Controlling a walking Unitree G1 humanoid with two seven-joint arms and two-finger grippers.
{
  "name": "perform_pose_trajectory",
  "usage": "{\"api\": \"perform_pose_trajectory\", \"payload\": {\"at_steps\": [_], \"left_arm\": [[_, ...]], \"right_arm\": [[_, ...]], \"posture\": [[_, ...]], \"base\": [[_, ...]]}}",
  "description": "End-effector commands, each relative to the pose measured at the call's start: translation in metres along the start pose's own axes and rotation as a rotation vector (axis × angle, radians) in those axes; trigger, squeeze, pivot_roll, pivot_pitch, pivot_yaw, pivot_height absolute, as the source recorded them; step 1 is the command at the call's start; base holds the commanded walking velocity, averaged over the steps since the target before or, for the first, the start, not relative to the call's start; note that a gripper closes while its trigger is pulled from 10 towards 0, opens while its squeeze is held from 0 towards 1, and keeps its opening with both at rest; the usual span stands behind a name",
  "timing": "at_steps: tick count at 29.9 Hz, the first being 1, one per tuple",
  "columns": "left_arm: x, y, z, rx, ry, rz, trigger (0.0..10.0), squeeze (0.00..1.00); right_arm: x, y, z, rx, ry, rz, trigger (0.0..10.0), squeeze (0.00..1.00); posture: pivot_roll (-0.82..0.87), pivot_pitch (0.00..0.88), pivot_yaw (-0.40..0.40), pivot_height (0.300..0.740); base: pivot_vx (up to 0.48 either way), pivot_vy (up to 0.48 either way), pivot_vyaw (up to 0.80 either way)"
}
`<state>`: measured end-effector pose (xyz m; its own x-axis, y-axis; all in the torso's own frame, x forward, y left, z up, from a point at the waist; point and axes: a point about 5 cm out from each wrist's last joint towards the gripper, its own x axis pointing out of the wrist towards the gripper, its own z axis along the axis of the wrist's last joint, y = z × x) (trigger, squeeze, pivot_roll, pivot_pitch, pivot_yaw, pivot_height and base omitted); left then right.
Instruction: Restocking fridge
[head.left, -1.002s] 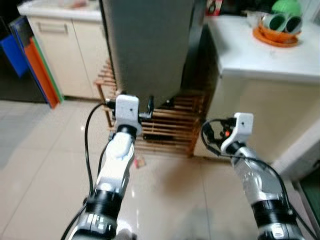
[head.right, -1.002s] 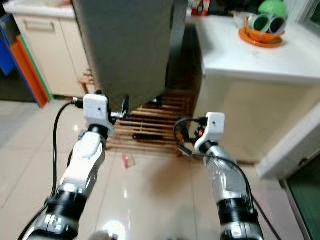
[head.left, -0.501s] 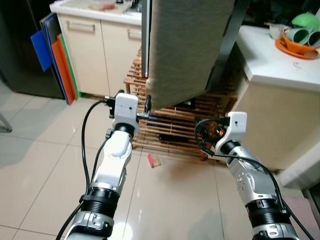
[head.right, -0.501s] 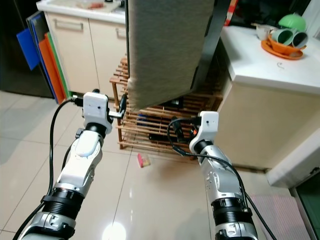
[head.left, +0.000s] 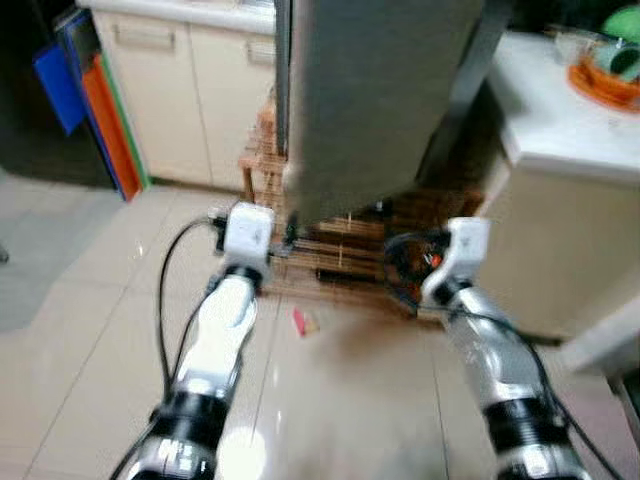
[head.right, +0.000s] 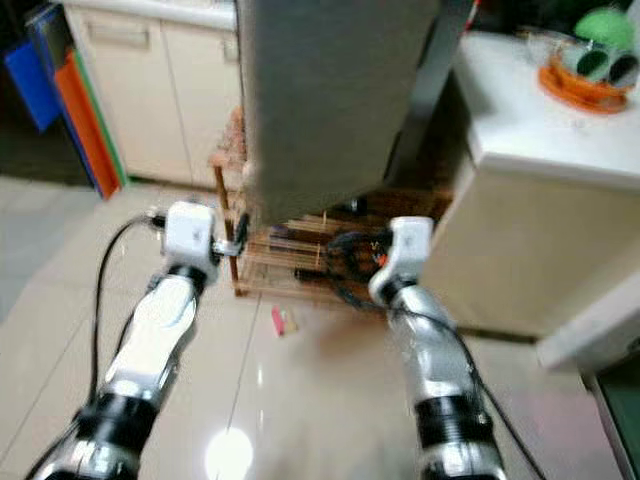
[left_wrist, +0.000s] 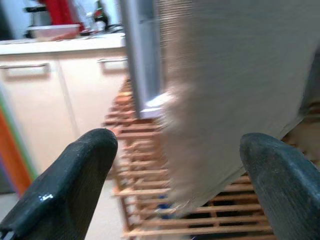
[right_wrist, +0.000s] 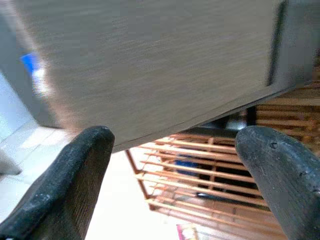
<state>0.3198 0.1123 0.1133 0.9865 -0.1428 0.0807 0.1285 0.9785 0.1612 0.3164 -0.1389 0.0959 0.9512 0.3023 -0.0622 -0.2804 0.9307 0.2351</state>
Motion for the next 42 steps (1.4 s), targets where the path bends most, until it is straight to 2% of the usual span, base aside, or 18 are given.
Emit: {"api": "perform_pose_trajectory", "payload": {"at_steps": [1, 13, 22, 42], "left_arm": [[0.003, -0.012, 0.008, -0.002, -0.026, -0.043, 10.0, 0.0], [0.003, -0.01, 0.008, -0.001, -0.028, -0.034, 10.0, 0.0], [0.007, -0.004, 0.012, 0.013, -0.036, -0.003, 10.0, 0.0], [0.015, 0.011, 0.014, 0.012, -0.021, 0.065, 10.0, 0.0]], "right_arm": [[-0.004, -0.011, 0.001, -0.012, -0.007, -0.036, 10.0, 0.13], [-0.006, -0.011, -0.001, -0.016, 0.004, -0.025, 10.0, 0.14], [-0.001, -0.002, -0.002, -0.009, 0.003, 0.003, 10.0, 0.14], [-0.001, 0.001, -0.005, -0.002, 0.017, 0.022, 10.0, 0.14]], "posture": [[-0.06, 0.0, -0.051, 0.74], [-0.06, 0.0, -0.056, 0.74], [-0.06, 0.0, -0.055, 0.74], [-0.05, 0.0, -0.057, 0.74]], "base": [[0.439, 0.0, 0.0], [0.439, 0.0, 0.0], [0.434, 0.0, 0.0], [0.431, 0.0, 0.0]]}}
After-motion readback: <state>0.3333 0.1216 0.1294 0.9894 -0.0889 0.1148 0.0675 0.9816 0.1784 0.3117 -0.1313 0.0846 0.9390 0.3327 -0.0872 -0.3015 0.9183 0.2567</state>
